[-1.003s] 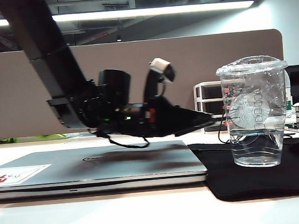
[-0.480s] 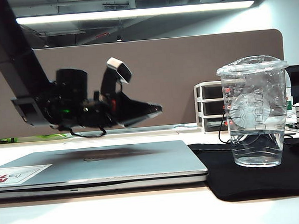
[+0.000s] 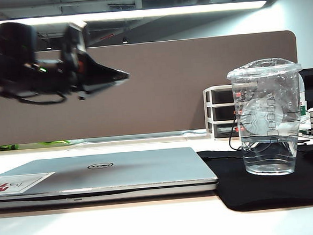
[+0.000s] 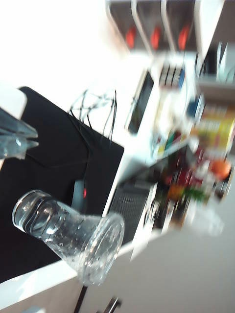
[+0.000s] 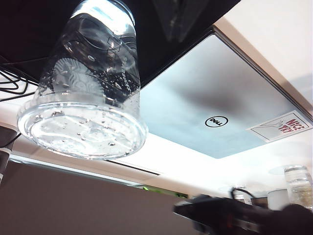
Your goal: Pick up the coffee cup and place it on the right side of the laptop.
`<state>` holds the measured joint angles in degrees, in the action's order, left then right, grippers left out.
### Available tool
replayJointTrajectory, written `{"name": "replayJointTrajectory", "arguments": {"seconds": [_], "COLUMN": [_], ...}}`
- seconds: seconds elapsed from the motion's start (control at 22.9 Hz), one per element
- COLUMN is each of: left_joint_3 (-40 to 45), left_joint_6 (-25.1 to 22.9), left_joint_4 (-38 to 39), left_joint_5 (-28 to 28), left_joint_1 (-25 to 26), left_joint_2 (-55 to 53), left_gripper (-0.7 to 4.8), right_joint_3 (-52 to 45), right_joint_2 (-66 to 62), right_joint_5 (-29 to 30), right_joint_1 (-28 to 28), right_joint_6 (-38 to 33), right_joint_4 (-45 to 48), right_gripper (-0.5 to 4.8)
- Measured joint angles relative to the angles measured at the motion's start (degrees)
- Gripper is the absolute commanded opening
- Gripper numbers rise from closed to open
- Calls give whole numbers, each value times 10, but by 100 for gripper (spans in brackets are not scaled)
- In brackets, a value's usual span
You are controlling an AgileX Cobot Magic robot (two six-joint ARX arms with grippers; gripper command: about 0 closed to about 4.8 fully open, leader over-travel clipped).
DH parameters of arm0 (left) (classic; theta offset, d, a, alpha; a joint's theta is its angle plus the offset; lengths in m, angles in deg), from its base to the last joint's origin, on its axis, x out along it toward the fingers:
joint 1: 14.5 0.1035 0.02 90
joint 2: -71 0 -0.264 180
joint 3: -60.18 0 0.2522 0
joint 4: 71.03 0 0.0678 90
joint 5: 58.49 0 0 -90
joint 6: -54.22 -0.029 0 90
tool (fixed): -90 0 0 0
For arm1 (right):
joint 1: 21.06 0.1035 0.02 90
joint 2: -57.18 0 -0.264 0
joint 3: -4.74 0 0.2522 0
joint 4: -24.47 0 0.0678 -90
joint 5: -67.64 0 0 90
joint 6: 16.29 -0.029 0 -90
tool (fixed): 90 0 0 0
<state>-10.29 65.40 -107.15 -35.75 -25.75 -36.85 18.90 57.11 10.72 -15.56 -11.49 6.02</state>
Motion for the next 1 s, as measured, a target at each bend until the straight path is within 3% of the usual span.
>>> {"name": "replayJointTrajectory", "arguments": {"seconds": [0.13, 0.17, 0.35, 0.52, 0.65, 0.87, 1.0], "left_joint_3": [96, 135, 258, 367, 474, 533, 539], "left_joint_6": [-28, -43, -50, -52, -52, -52, -52], "left_joint_4": [1, -3, 0, 0, 3, 18, 81], "left_joint_5": [50, 90, 249, 312, 418, 446, 456], "left_joint_1": [7, 6, 6, 5, 6, 6, 6], "left_joint_2": [105, 156, 299, 423, 552, 671, 724], "left_gripper": [-5, -5, -5, -5, -5, -5, -5], "right_joint_3": [0, 0, 0, 0, 0, 0, 0], "right_joint_2": [0, 0, 0, 0, 0, 0, 0], "right_joint_5": [0, 0, 0, 0, 0, -10, -22], "right_joint_1": [0, 0, 0, 0, 0, 0, 0], "right_joint_6": [0, 0, 0, 0, 0, 0, 0], "right_joint_4": [0, 0, 0, 0, 0, 0, 0], "right_gripper": [-1, -1, -1, -1, -1, -1, -1]}}
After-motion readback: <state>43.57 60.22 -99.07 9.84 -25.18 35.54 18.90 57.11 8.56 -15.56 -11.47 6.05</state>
